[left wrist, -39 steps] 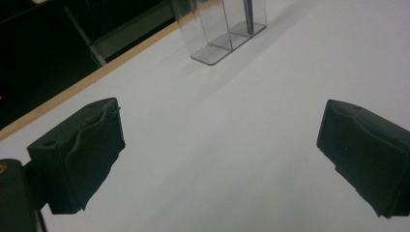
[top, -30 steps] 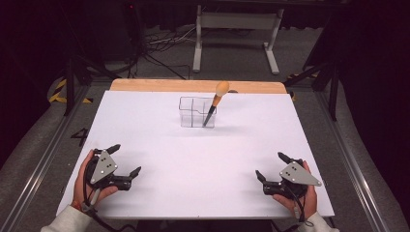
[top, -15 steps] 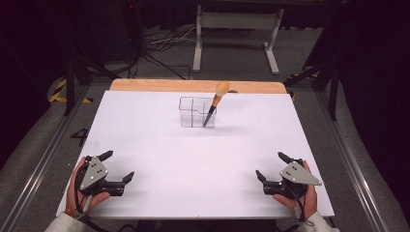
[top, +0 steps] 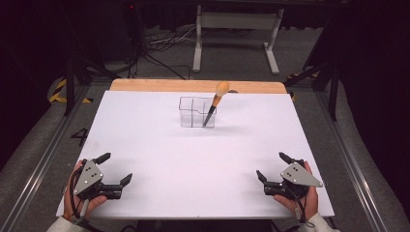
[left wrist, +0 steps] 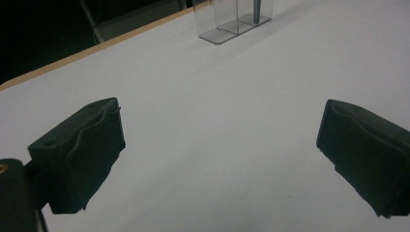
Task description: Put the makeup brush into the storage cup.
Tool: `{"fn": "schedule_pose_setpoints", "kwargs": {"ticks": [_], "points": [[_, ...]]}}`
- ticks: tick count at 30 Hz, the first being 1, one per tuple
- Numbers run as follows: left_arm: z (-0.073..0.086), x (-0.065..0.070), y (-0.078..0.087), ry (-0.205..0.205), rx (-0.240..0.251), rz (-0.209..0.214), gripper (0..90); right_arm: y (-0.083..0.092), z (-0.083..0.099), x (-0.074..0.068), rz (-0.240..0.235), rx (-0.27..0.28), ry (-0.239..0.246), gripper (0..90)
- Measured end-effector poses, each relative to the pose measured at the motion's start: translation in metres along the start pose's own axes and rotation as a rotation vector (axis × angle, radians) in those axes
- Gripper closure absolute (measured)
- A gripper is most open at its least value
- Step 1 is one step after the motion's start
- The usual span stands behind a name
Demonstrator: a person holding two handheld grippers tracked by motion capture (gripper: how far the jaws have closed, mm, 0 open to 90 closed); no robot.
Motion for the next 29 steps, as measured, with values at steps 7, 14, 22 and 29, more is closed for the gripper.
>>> {"fn": "schedule_pose_setpoints", "kwargs": {"ticks": [7,14,22,29], "points": [[0.0016,-0.0006,0.0006,0.008,-0.015,-0.009,3.6,-0.0029,-0.0006,0.0006,-0.012,-0.002,-0.006,7.1],[0.0022,-0.0026,0.0034,0.018,-0.019,-0.037,4.4,-0.0059,-0.0011,0.0006,-0.022,-0.004,-0.007,7.1],[0.0019,-0.001,0.0018,0.018,-0.023,-0.026,4.5,-0.008,-0.0018,-0.0003,-0.024,0.001,0.01,7.1],[0.0028,-0.0012,-0.0004,0.019,-0.03,-0.022,4.5,-0.0053,-0.0041,0.0022,-0.019,0.014,-0.002,7.1]]}}
Point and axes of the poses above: each handheld gripper's, and its own axes: y roughly backward along the jaws, z roughly out of its underside, x roughly to its right, the point moved 9 cm from there along -y, roughly forward along the jaws, and after that the axes turned 11 degrees about -y, right-handed, at the moved point
